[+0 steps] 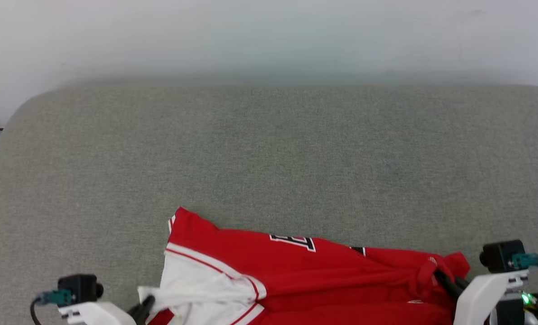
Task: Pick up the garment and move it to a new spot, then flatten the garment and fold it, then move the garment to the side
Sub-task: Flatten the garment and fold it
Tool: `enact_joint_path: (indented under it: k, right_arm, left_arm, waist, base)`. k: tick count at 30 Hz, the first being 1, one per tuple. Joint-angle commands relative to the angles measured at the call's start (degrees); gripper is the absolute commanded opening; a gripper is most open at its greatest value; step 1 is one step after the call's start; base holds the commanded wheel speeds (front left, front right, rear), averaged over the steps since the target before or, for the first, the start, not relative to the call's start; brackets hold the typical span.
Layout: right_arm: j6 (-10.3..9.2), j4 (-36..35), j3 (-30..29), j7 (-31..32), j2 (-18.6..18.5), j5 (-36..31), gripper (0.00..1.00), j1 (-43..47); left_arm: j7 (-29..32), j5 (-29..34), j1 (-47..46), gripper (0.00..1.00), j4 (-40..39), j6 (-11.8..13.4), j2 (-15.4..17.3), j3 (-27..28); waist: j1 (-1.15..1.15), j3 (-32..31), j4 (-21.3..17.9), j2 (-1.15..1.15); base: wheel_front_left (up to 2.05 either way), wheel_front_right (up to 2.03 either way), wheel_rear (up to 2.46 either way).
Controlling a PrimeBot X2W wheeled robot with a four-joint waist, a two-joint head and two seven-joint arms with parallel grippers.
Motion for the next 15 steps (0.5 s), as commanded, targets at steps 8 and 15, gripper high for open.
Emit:
enact_joint_path:
  k: [8, 15]
  right_arm:
    - [-0.11, 2.62, -2.55, -4.55, 4.10, -2.42, 0.09, 6.53]
    - [-0.09, 3.45, -3.48, -8.75, 6.84, -2.31, 1.00, 7.17]
  left_arm:
    - [-0.36, -1.33, 3.10, 0.00, 4.58, -1.51, -3.25, -2.50]
    - [-2.64, -0.61, 0.43, 0.49, 8.27, -3.94, -5.70, -2.97]
  waist:
    - [0.01, -1.53, 0.15, 0.00]
    - [0.01, -2.31, -0.03, 0.00]
  base:
    - [0.00, 0.00, 0.00]
    - [0.00, 0.00, 0.00]
